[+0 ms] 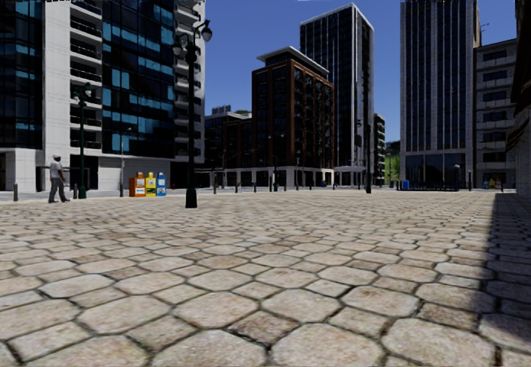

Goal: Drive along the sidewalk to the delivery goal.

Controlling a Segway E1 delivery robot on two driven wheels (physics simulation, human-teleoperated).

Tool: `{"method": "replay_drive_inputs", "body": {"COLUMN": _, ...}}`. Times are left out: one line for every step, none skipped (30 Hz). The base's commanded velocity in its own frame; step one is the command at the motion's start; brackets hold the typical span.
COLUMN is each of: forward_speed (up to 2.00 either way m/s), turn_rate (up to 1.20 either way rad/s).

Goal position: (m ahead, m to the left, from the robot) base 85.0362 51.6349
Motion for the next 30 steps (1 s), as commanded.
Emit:
{"method": "replay_drive_inputs", "body": {"forward_speed": 2.0, "turn_rate": -0.48}}
{"method": "replay_drive_inputs", "body": {"forward_speed": 2.0, "turn_rate": -0.48}}
{"method": "replay_drive_inputs", "body": {"forward_speed": 2.0, "turn_rate": -0.48}}
{"method": "replay_drive_inputs", "body": {"forward_speed": 2.0, "turn_rate": -0.48}}
{"method": "replay_drive_inputs", "body": {"forward_speed": 2.0, "turn_rate": -0.48}}
{"method": "replay_drive_inputs", "body": {"forward_speed": 2.0, "turn_rate": -0.48}}
{"method": "replay_drive_inputs", "body": {"forward_speed": 2.0, "turn_rate": -0.48}}
{"method": "replay_drive_inputs", "body": {"forward_speed": 2.0, "turn_rate": -0.48}}
{"method": "replay_drive_inputs", "body": {"forward_speed": 2.0, "turn_rate": -0.48}}
{"method": "replay_drive_inputs", "body": {"forward_speed": 2.0, "turn_rate": -0.35}}
{"method": "replay_drive_inputs", "body": {"forward_speed": 2.0, "turn_rate": -0.35}}
{"method": "replay_drive_inputs", "body": {"forward_speed": 2.0, "turn_rate": 0.0}}
{"method": "replay_drive_inputs", "body": {"forward_speed": 2.0, "turn_rate": 0.0}}
{"method": "replay_drive_inputs", "body": {"forward_speed": 2.0, "turn_rate": 0.0}}
{"method": "replay_drive_inputs", "body": {"forward_speed": 2.0, "turn_rate": 0.0}}
{"method": "replay_drive_inputs", "body": {"forward_speed": 2.0, "turn_rate": 0.0}}
{"method": "replay_drive_inputs", "body": {"forward_speed": 2.0, "turn_rate": 0.0}}
{"method": "replay_drive_inputs", "body": {"forward_speed": 2.0, "turn_rate": 0.0}}
{"method": "replay_drive_inputs", "body": {"forward_speed": 2.0, "turn_rate": 0.0}}
{"method": "replay_drive_inputs", "body": {"forward_speed": 2.0, "turn_rate": 0.0}}
{"method": "replay_drive_inputs", "body": {"forward_speed": 2.0, "turn_rate": 0.0}}
{"method": "replay_drive_inputs", "body": {"forward_speed": 2.0, "turn_rate": 0.0}}
{"method": "replay_drive_inputs", "body": {"forward_speed": 2.0, "turn_rate": 0.0}}
{"method": "replay_drive_inputs", "body": {"forward_speed": 2.0, "turn_rate": 0.0}}
{"method": "replay_drive_inputs", "body": {"forward_speed": 2.0, "turn_rate": 0.0}}
{"method": "replay_drive_inputs", "body": {"forward_speed": 2.0, "turn_rate": 0.0}}
{"method": "replay_drive_inputs", "body": {"forward_speed": 2.0, "turn_rate": 0.0}}
{"method": "replay_drive_inputs", "body": {"forward_speed": 2.0, "turn_rate": 0.0}}
{"method": "replay_drive_inputs", "body": {"forward_speed": 2.0, "turn_rate": 0.0}}
{"method": "replay_drive_inputs", "body": {"forward_speed": 2.0, "turn_rate": 0.0}}
